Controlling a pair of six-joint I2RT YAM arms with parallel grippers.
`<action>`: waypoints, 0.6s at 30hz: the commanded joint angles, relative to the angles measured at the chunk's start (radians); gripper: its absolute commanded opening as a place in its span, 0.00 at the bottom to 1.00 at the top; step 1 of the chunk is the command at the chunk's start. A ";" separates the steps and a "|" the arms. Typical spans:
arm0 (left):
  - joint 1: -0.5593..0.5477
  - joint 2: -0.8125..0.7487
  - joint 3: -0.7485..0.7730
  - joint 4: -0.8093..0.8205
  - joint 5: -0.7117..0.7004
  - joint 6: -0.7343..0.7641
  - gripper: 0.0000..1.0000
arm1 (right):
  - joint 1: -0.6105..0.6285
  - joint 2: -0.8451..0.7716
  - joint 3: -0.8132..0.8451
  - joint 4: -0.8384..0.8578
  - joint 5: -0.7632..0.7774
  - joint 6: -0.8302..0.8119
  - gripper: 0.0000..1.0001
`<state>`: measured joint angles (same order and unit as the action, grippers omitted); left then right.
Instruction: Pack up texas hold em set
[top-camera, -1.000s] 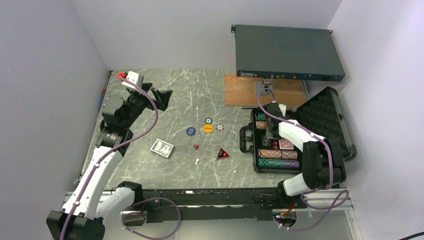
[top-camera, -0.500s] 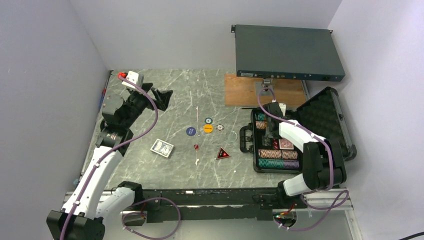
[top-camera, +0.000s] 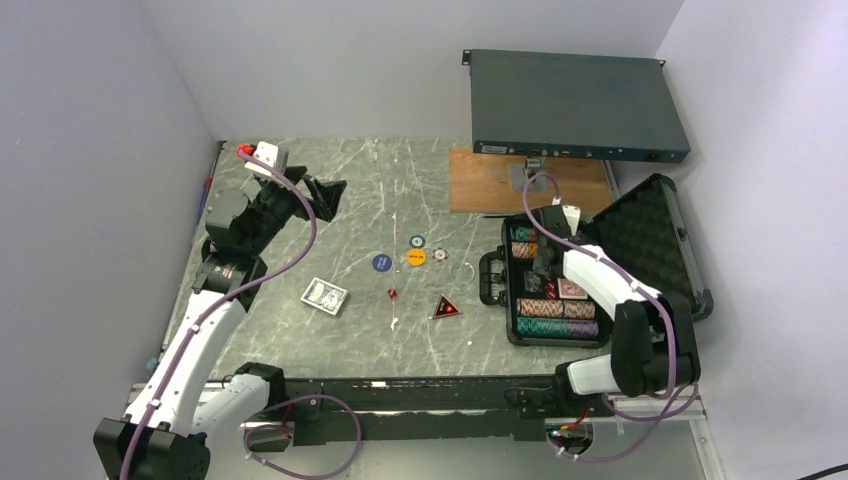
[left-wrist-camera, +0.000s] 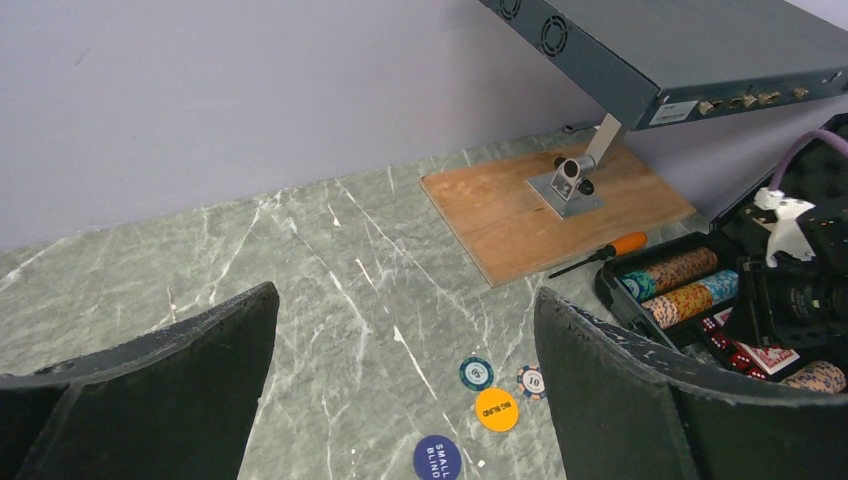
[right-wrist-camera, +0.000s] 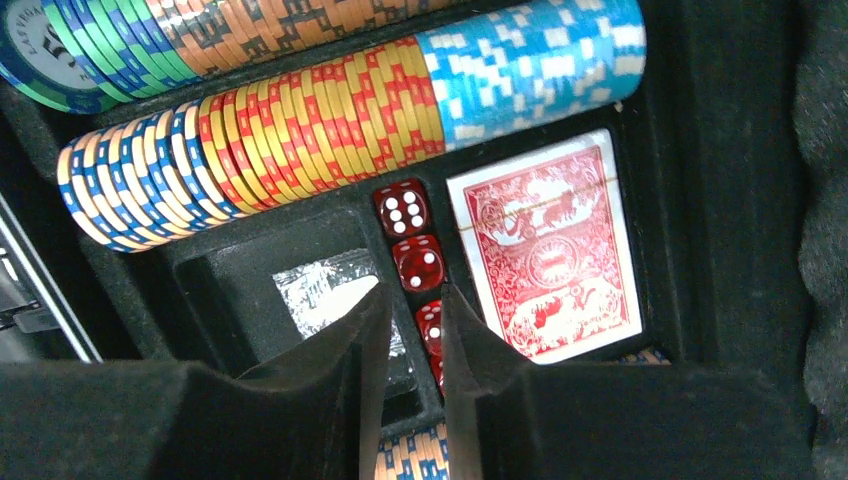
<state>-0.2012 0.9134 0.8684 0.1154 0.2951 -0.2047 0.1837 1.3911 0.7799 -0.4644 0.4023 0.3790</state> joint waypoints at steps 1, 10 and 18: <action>-0.004 -0.003 0.031 0.048 0.019 -0.007 0.99 | -0.008 -0.099 -0.035 -0.021 0.060 0.103 0.18; -0.004 0.002 0.034 0.047 0.025 -0.011 0.99 | -0.033 -0.072 -0.046 -0.060 0.084 0.204 0.00; -0.004 -0.005 0.030 0.053 0.027 -0.011 0.99 | -0.052 -0.025 -0.019 -0.034 0.025 0.199 0.00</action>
<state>-0.2020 0.9134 0.8688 0.1158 0.3019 -0.2054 0.1375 1.3609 0.7334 -0.5217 0.4553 0.5560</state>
